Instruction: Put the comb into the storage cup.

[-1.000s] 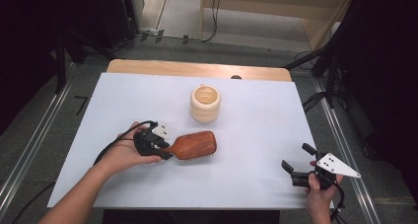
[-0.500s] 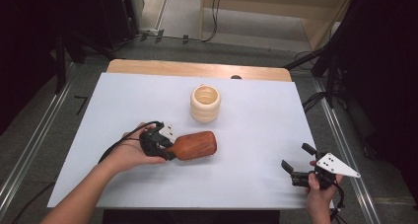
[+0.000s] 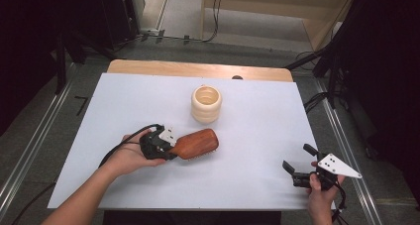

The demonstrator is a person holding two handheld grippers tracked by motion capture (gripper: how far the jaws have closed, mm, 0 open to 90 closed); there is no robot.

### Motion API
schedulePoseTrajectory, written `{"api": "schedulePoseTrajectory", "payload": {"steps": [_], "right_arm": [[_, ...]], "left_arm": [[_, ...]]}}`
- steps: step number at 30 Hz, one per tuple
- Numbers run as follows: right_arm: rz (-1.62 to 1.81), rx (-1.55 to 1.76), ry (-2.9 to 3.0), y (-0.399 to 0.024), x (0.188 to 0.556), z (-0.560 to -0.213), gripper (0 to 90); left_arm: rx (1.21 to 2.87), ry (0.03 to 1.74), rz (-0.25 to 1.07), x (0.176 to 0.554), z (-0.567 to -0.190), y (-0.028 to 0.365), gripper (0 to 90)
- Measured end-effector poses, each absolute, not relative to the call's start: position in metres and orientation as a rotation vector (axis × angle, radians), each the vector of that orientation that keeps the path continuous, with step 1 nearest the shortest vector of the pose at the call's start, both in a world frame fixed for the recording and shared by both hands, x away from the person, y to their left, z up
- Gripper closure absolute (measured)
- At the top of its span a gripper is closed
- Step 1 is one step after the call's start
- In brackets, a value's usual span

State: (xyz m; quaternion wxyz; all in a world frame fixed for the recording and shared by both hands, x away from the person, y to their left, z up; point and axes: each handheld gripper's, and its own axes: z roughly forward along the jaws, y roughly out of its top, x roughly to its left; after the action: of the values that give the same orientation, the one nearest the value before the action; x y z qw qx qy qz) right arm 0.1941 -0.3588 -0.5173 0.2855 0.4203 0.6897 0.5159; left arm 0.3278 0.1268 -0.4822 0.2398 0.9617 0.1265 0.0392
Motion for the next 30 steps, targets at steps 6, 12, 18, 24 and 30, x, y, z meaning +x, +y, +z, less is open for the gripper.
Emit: {"api": "schedulePoseTrajectory", "payload": {"steps": [6,12,18,24,30], "right_arm": [[1.379,1.124,1.845,-0.359,0.194,-0.517,0.0],[1.378,1.126,1.845,-0.358,0.194,-0.517,0.0],[1.379,1.124,1.846,-0.359,0.194,-0.517,0.0],[1.382,1.124,1.845,-0.359,0.194,-0.517,0.0],[1.379,1.124,1.843,-0.359,0.194,-0.517,0.0]], "left_arm": [[2.611,0.329,0.160,0.323,-0.483,0.130,72.3],[2.588,0.328,0.193,0.319,-0.485,0.132,72.3],[2.569,0.344,0.204,0.318,-0.486,0.134,72.3],[2.547,0.343,0.241,0.315,-0.486,0.137,72.3],[2.510,0.373,0.232,0.315,-0.486,0.141,72.3]]}}
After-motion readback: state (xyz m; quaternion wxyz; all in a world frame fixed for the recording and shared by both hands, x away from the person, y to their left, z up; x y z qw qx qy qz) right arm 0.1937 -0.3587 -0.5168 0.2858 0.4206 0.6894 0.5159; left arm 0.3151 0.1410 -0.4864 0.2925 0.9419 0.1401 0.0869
